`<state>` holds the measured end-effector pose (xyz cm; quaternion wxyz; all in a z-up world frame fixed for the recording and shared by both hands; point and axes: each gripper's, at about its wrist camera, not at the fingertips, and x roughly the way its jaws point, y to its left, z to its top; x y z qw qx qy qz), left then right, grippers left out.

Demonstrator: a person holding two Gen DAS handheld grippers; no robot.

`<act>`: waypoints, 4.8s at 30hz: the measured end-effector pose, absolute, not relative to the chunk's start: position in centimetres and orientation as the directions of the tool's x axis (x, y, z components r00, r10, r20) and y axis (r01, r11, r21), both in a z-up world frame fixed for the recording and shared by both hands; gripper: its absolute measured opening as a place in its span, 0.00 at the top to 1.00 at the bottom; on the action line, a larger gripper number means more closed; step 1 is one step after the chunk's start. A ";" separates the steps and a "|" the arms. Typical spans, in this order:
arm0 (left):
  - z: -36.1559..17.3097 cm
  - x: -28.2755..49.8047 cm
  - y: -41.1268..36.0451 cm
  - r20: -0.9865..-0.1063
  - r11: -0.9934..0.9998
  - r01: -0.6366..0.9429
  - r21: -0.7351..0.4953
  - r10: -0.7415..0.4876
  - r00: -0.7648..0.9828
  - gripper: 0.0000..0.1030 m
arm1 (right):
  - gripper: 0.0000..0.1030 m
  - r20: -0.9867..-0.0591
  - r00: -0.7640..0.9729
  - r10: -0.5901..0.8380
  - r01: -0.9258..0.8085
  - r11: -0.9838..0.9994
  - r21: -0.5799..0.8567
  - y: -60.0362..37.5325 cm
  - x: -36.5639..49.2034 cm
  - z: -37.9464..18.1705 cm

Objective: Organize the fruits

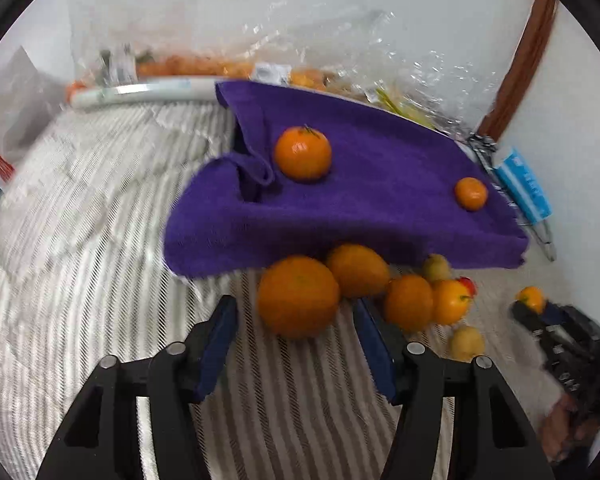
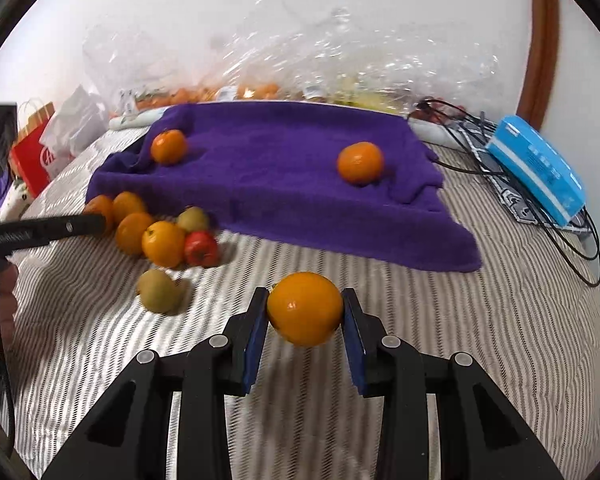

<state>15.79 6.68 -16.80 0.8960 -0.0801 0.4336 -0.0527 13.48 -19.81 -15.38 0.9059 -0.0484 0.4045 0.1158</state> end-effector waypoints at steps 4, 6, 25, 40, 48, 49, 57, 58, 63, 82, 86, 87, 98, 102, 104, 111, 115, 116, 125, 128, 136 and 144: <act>-17.0 15.5 6.5 -0.760 0.984 -0.002 -0.177 -0.136 0.636 0.52 | 0.65 -0.742 0.628 0.234 -0.269 0.960 0.076 -20.4 14.0 -15.5; -17.0 15.2 6.3 -0.754 0.985 -0.013 -0.172 -0.124 0.645 0.53 | 0.65 -0.748 0.613 0.252 -0.274 0.957 0.098 -20.5 14.2 -15.7; -15.6 13.6 6.9 -0.656 0.972 0.010 -0.235 -0.167 0.736 0.63 | 0.65 -0.689 0.641 0.339 -0.316 0.934 0.166 -20.9 13.1 -14.7; -14.1 12.1 5.9 -0.588 0.979 0.047 -0.197 -0.156 0.793 0.63 | 0.65 -0.673 0.656 0.342 -0.315 0.934 0.167 -21.1 12.8 -14.5; -13.8 11.6 5.8 -0.572 0.972 0.072 -0.225 -0.192 0.797 0.63 | 0.65 -0.655 0.672 0.346 -0.313 0.934 0.172 -21.3 12.5 -14.2; -13.8 11.6 5.9 -0.570 0.970 0.073 -0.231 -0.196 0.798 0.63 | 0.65 -0.649 0.676 0.348 -0.314 0.933 0.174 -21.4 12.4 -14.1; -13.4 11.4 6.6 -0.549 0.962 0.061 -0.266 -0.203 0.811 0.63 | 0.65 -0.616 0.706 0.348 -0.308 0.935 0.175 -21.7 11.8 -13.4; -13.3 11.5 6.7 -0.549 0.959 0.064 -0.276 -0.212 0.809 0.63 | 0.65 -0.607 0.708 0.359 -0.315 0.931 0.183 -21.7 11.6 -13.2; -11.6 12.0 6.5 -0.539 0.954 0.082 -0.288 -0.232 0.810 0.63 | 0.65 -0.581 0.729 0.362 -0.344 0.927 0.146 -20.7 11.5 -10.4; -8.6 20.7 6.0 -0.524 0.958 0.047 -0.284 -0.196 0.829 0.63 | 0.65 -0.492 0.786 0.374 -0.361 0.924 0.126 -19.3 19.3 -6.2; -10.6 21.7 6.2 -0.537 0.952 0.040 -0.304 -0.206 0.818 0.63 | 0.65 -0.495 0.778 0.387 -0.359 0.920 0.154 -19.6 20.2 -7.9; -11.1 21.7 6.3 -0.547 0.953 0.039 -0.302 -0.206 0.811 0.63 | 0.65 -0.501 0.769 0.396 -0.358 0.917 0.174 -20.0 20.6 -8.5; -12.2 22.4 7.6 -0.578 0.939 0.009 -0.344 -0.219 0.786 0.63 | 0.65 -0.541 0.771 0.336 -0.269 0.942 0.202 -22.5 21.9 -10.1; -12.6 22.7 7.7 -0.589 0.938 -0.004 -0.348 -0.216 0.779 0.63 | 0.65 -0.570 0.758 0.317 -0.257 0.948 0.185 -22.3 22.3 -10.7; -12.9 22.9 7.5 -0.601 0.943 -0.010 -0.333 -0.205 0.773 0.63 | 0.65 -0.575 0.757 0.309 -0.257 0.951 0.173 -22.3 22.2 -10.8; -13.3 23.1 7.2 -0.620 0.943 -0.013 -0.332 -0.207 0.757 0.63 | 0.65 -0.617 0.727 0.302 -0.269 0.951 0.149 -21.4 22.5 -11.7; -13.5 23.3 6.8 -0.632 0.949 -0.011 -0.315 -0.201 0.748 0.63 | 0.65 -0.638 0.709 0.300 -0.284 0.950 0.132 -20.7 22.6 -12.2; -13.6 23.3 6.7 -0.636 0.951 -0.012 -0.308 -0.196 0.747 0.63 | 0.65 -0.642 0.703 0.304 -0.289 0.948 0.133 -20.6 22.6 -12.3; -13.8 23.5 6.7 -0.649 0.953 -0.012 -0.303 -0.197 0.735 0.63 | 0.65 -0.674 0.683 0.280 -0.275 0.954 0.118 -20.3 23.0 -13.0; -13.8 23.5 6.7 -0.644 0.950 -0.001 -0.312 -0.211 0.735 0.63 | 0.65 -0.687 0.677 0.266 -0.273 0.957 0.102 -20.1 23.1 -13.4; -13.8 23.5 6.1 -0.651 0.956 0.015 -0.291 -0.210 0.730 0.63 | 0.65 -0.709 0.662 0.243 -0.269 0.960 0.078 -19.8 23.4 -14.0; -13.8 23.6 6.8 -0.646 0.935 0.038 -0.353 -0.273 0.713 0.63 | 0.65 -0.718 0.654 0.237 -0.261 0.962 0.079 -20.1 23.6 -14.2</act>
